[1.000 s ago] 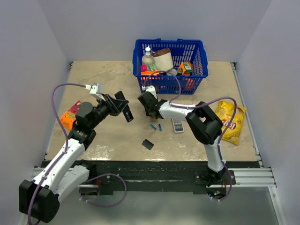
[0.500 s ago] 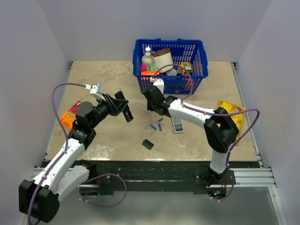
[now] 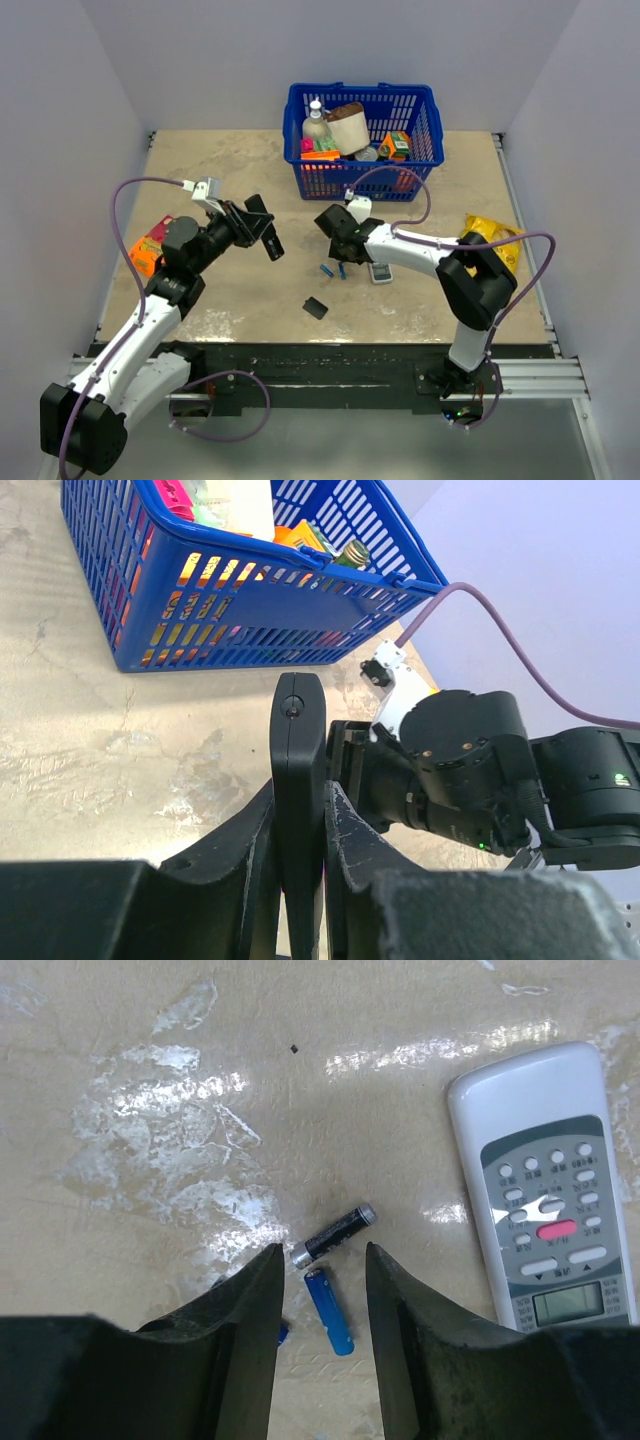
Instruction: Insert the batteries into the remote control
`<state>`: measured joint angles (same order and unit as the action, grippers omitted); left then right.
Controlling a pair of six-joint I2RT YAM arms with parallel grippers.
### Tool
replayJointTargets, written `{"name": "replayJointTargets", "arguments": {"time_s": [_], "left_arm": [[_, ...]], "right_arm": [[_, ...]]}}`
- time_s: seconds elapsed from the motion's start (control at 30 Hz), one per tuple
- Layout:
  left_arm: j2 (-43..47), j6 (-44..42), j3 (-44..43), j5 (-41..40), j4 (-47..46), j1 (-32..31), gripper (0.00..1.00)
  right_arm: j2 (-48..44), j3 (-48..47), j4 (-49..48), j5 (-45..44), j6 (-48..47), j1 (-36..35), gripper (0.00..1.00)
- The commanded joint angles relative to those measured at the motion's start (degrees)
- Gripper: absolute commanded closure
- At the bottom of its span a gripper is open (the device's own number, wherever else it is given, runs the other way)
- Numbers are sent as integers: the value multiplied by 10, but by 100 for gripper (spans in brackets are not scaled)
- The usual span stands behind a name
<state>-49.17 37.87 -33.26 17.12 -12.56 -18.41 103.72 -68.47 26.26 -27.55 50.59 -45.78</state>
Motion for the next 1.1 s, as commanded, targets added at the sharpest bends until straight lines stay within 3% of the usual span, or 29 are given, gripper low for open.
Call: {"name": "replayJointTargets", "arguments": {"time_s": [0.0,0.43,1.07], "left_arm": [[6,-4,-16,-4,-18,-1,100],[7,-3,-15,-3,-13,-1,100],[6,-8,-16,-7,-11,-1,100]], "right_arm": [[-36,8,2,-29,47,3,58],[-12,-4,18,-21,111,6,54],[48,-12,-3,22,111,10,66]]}}
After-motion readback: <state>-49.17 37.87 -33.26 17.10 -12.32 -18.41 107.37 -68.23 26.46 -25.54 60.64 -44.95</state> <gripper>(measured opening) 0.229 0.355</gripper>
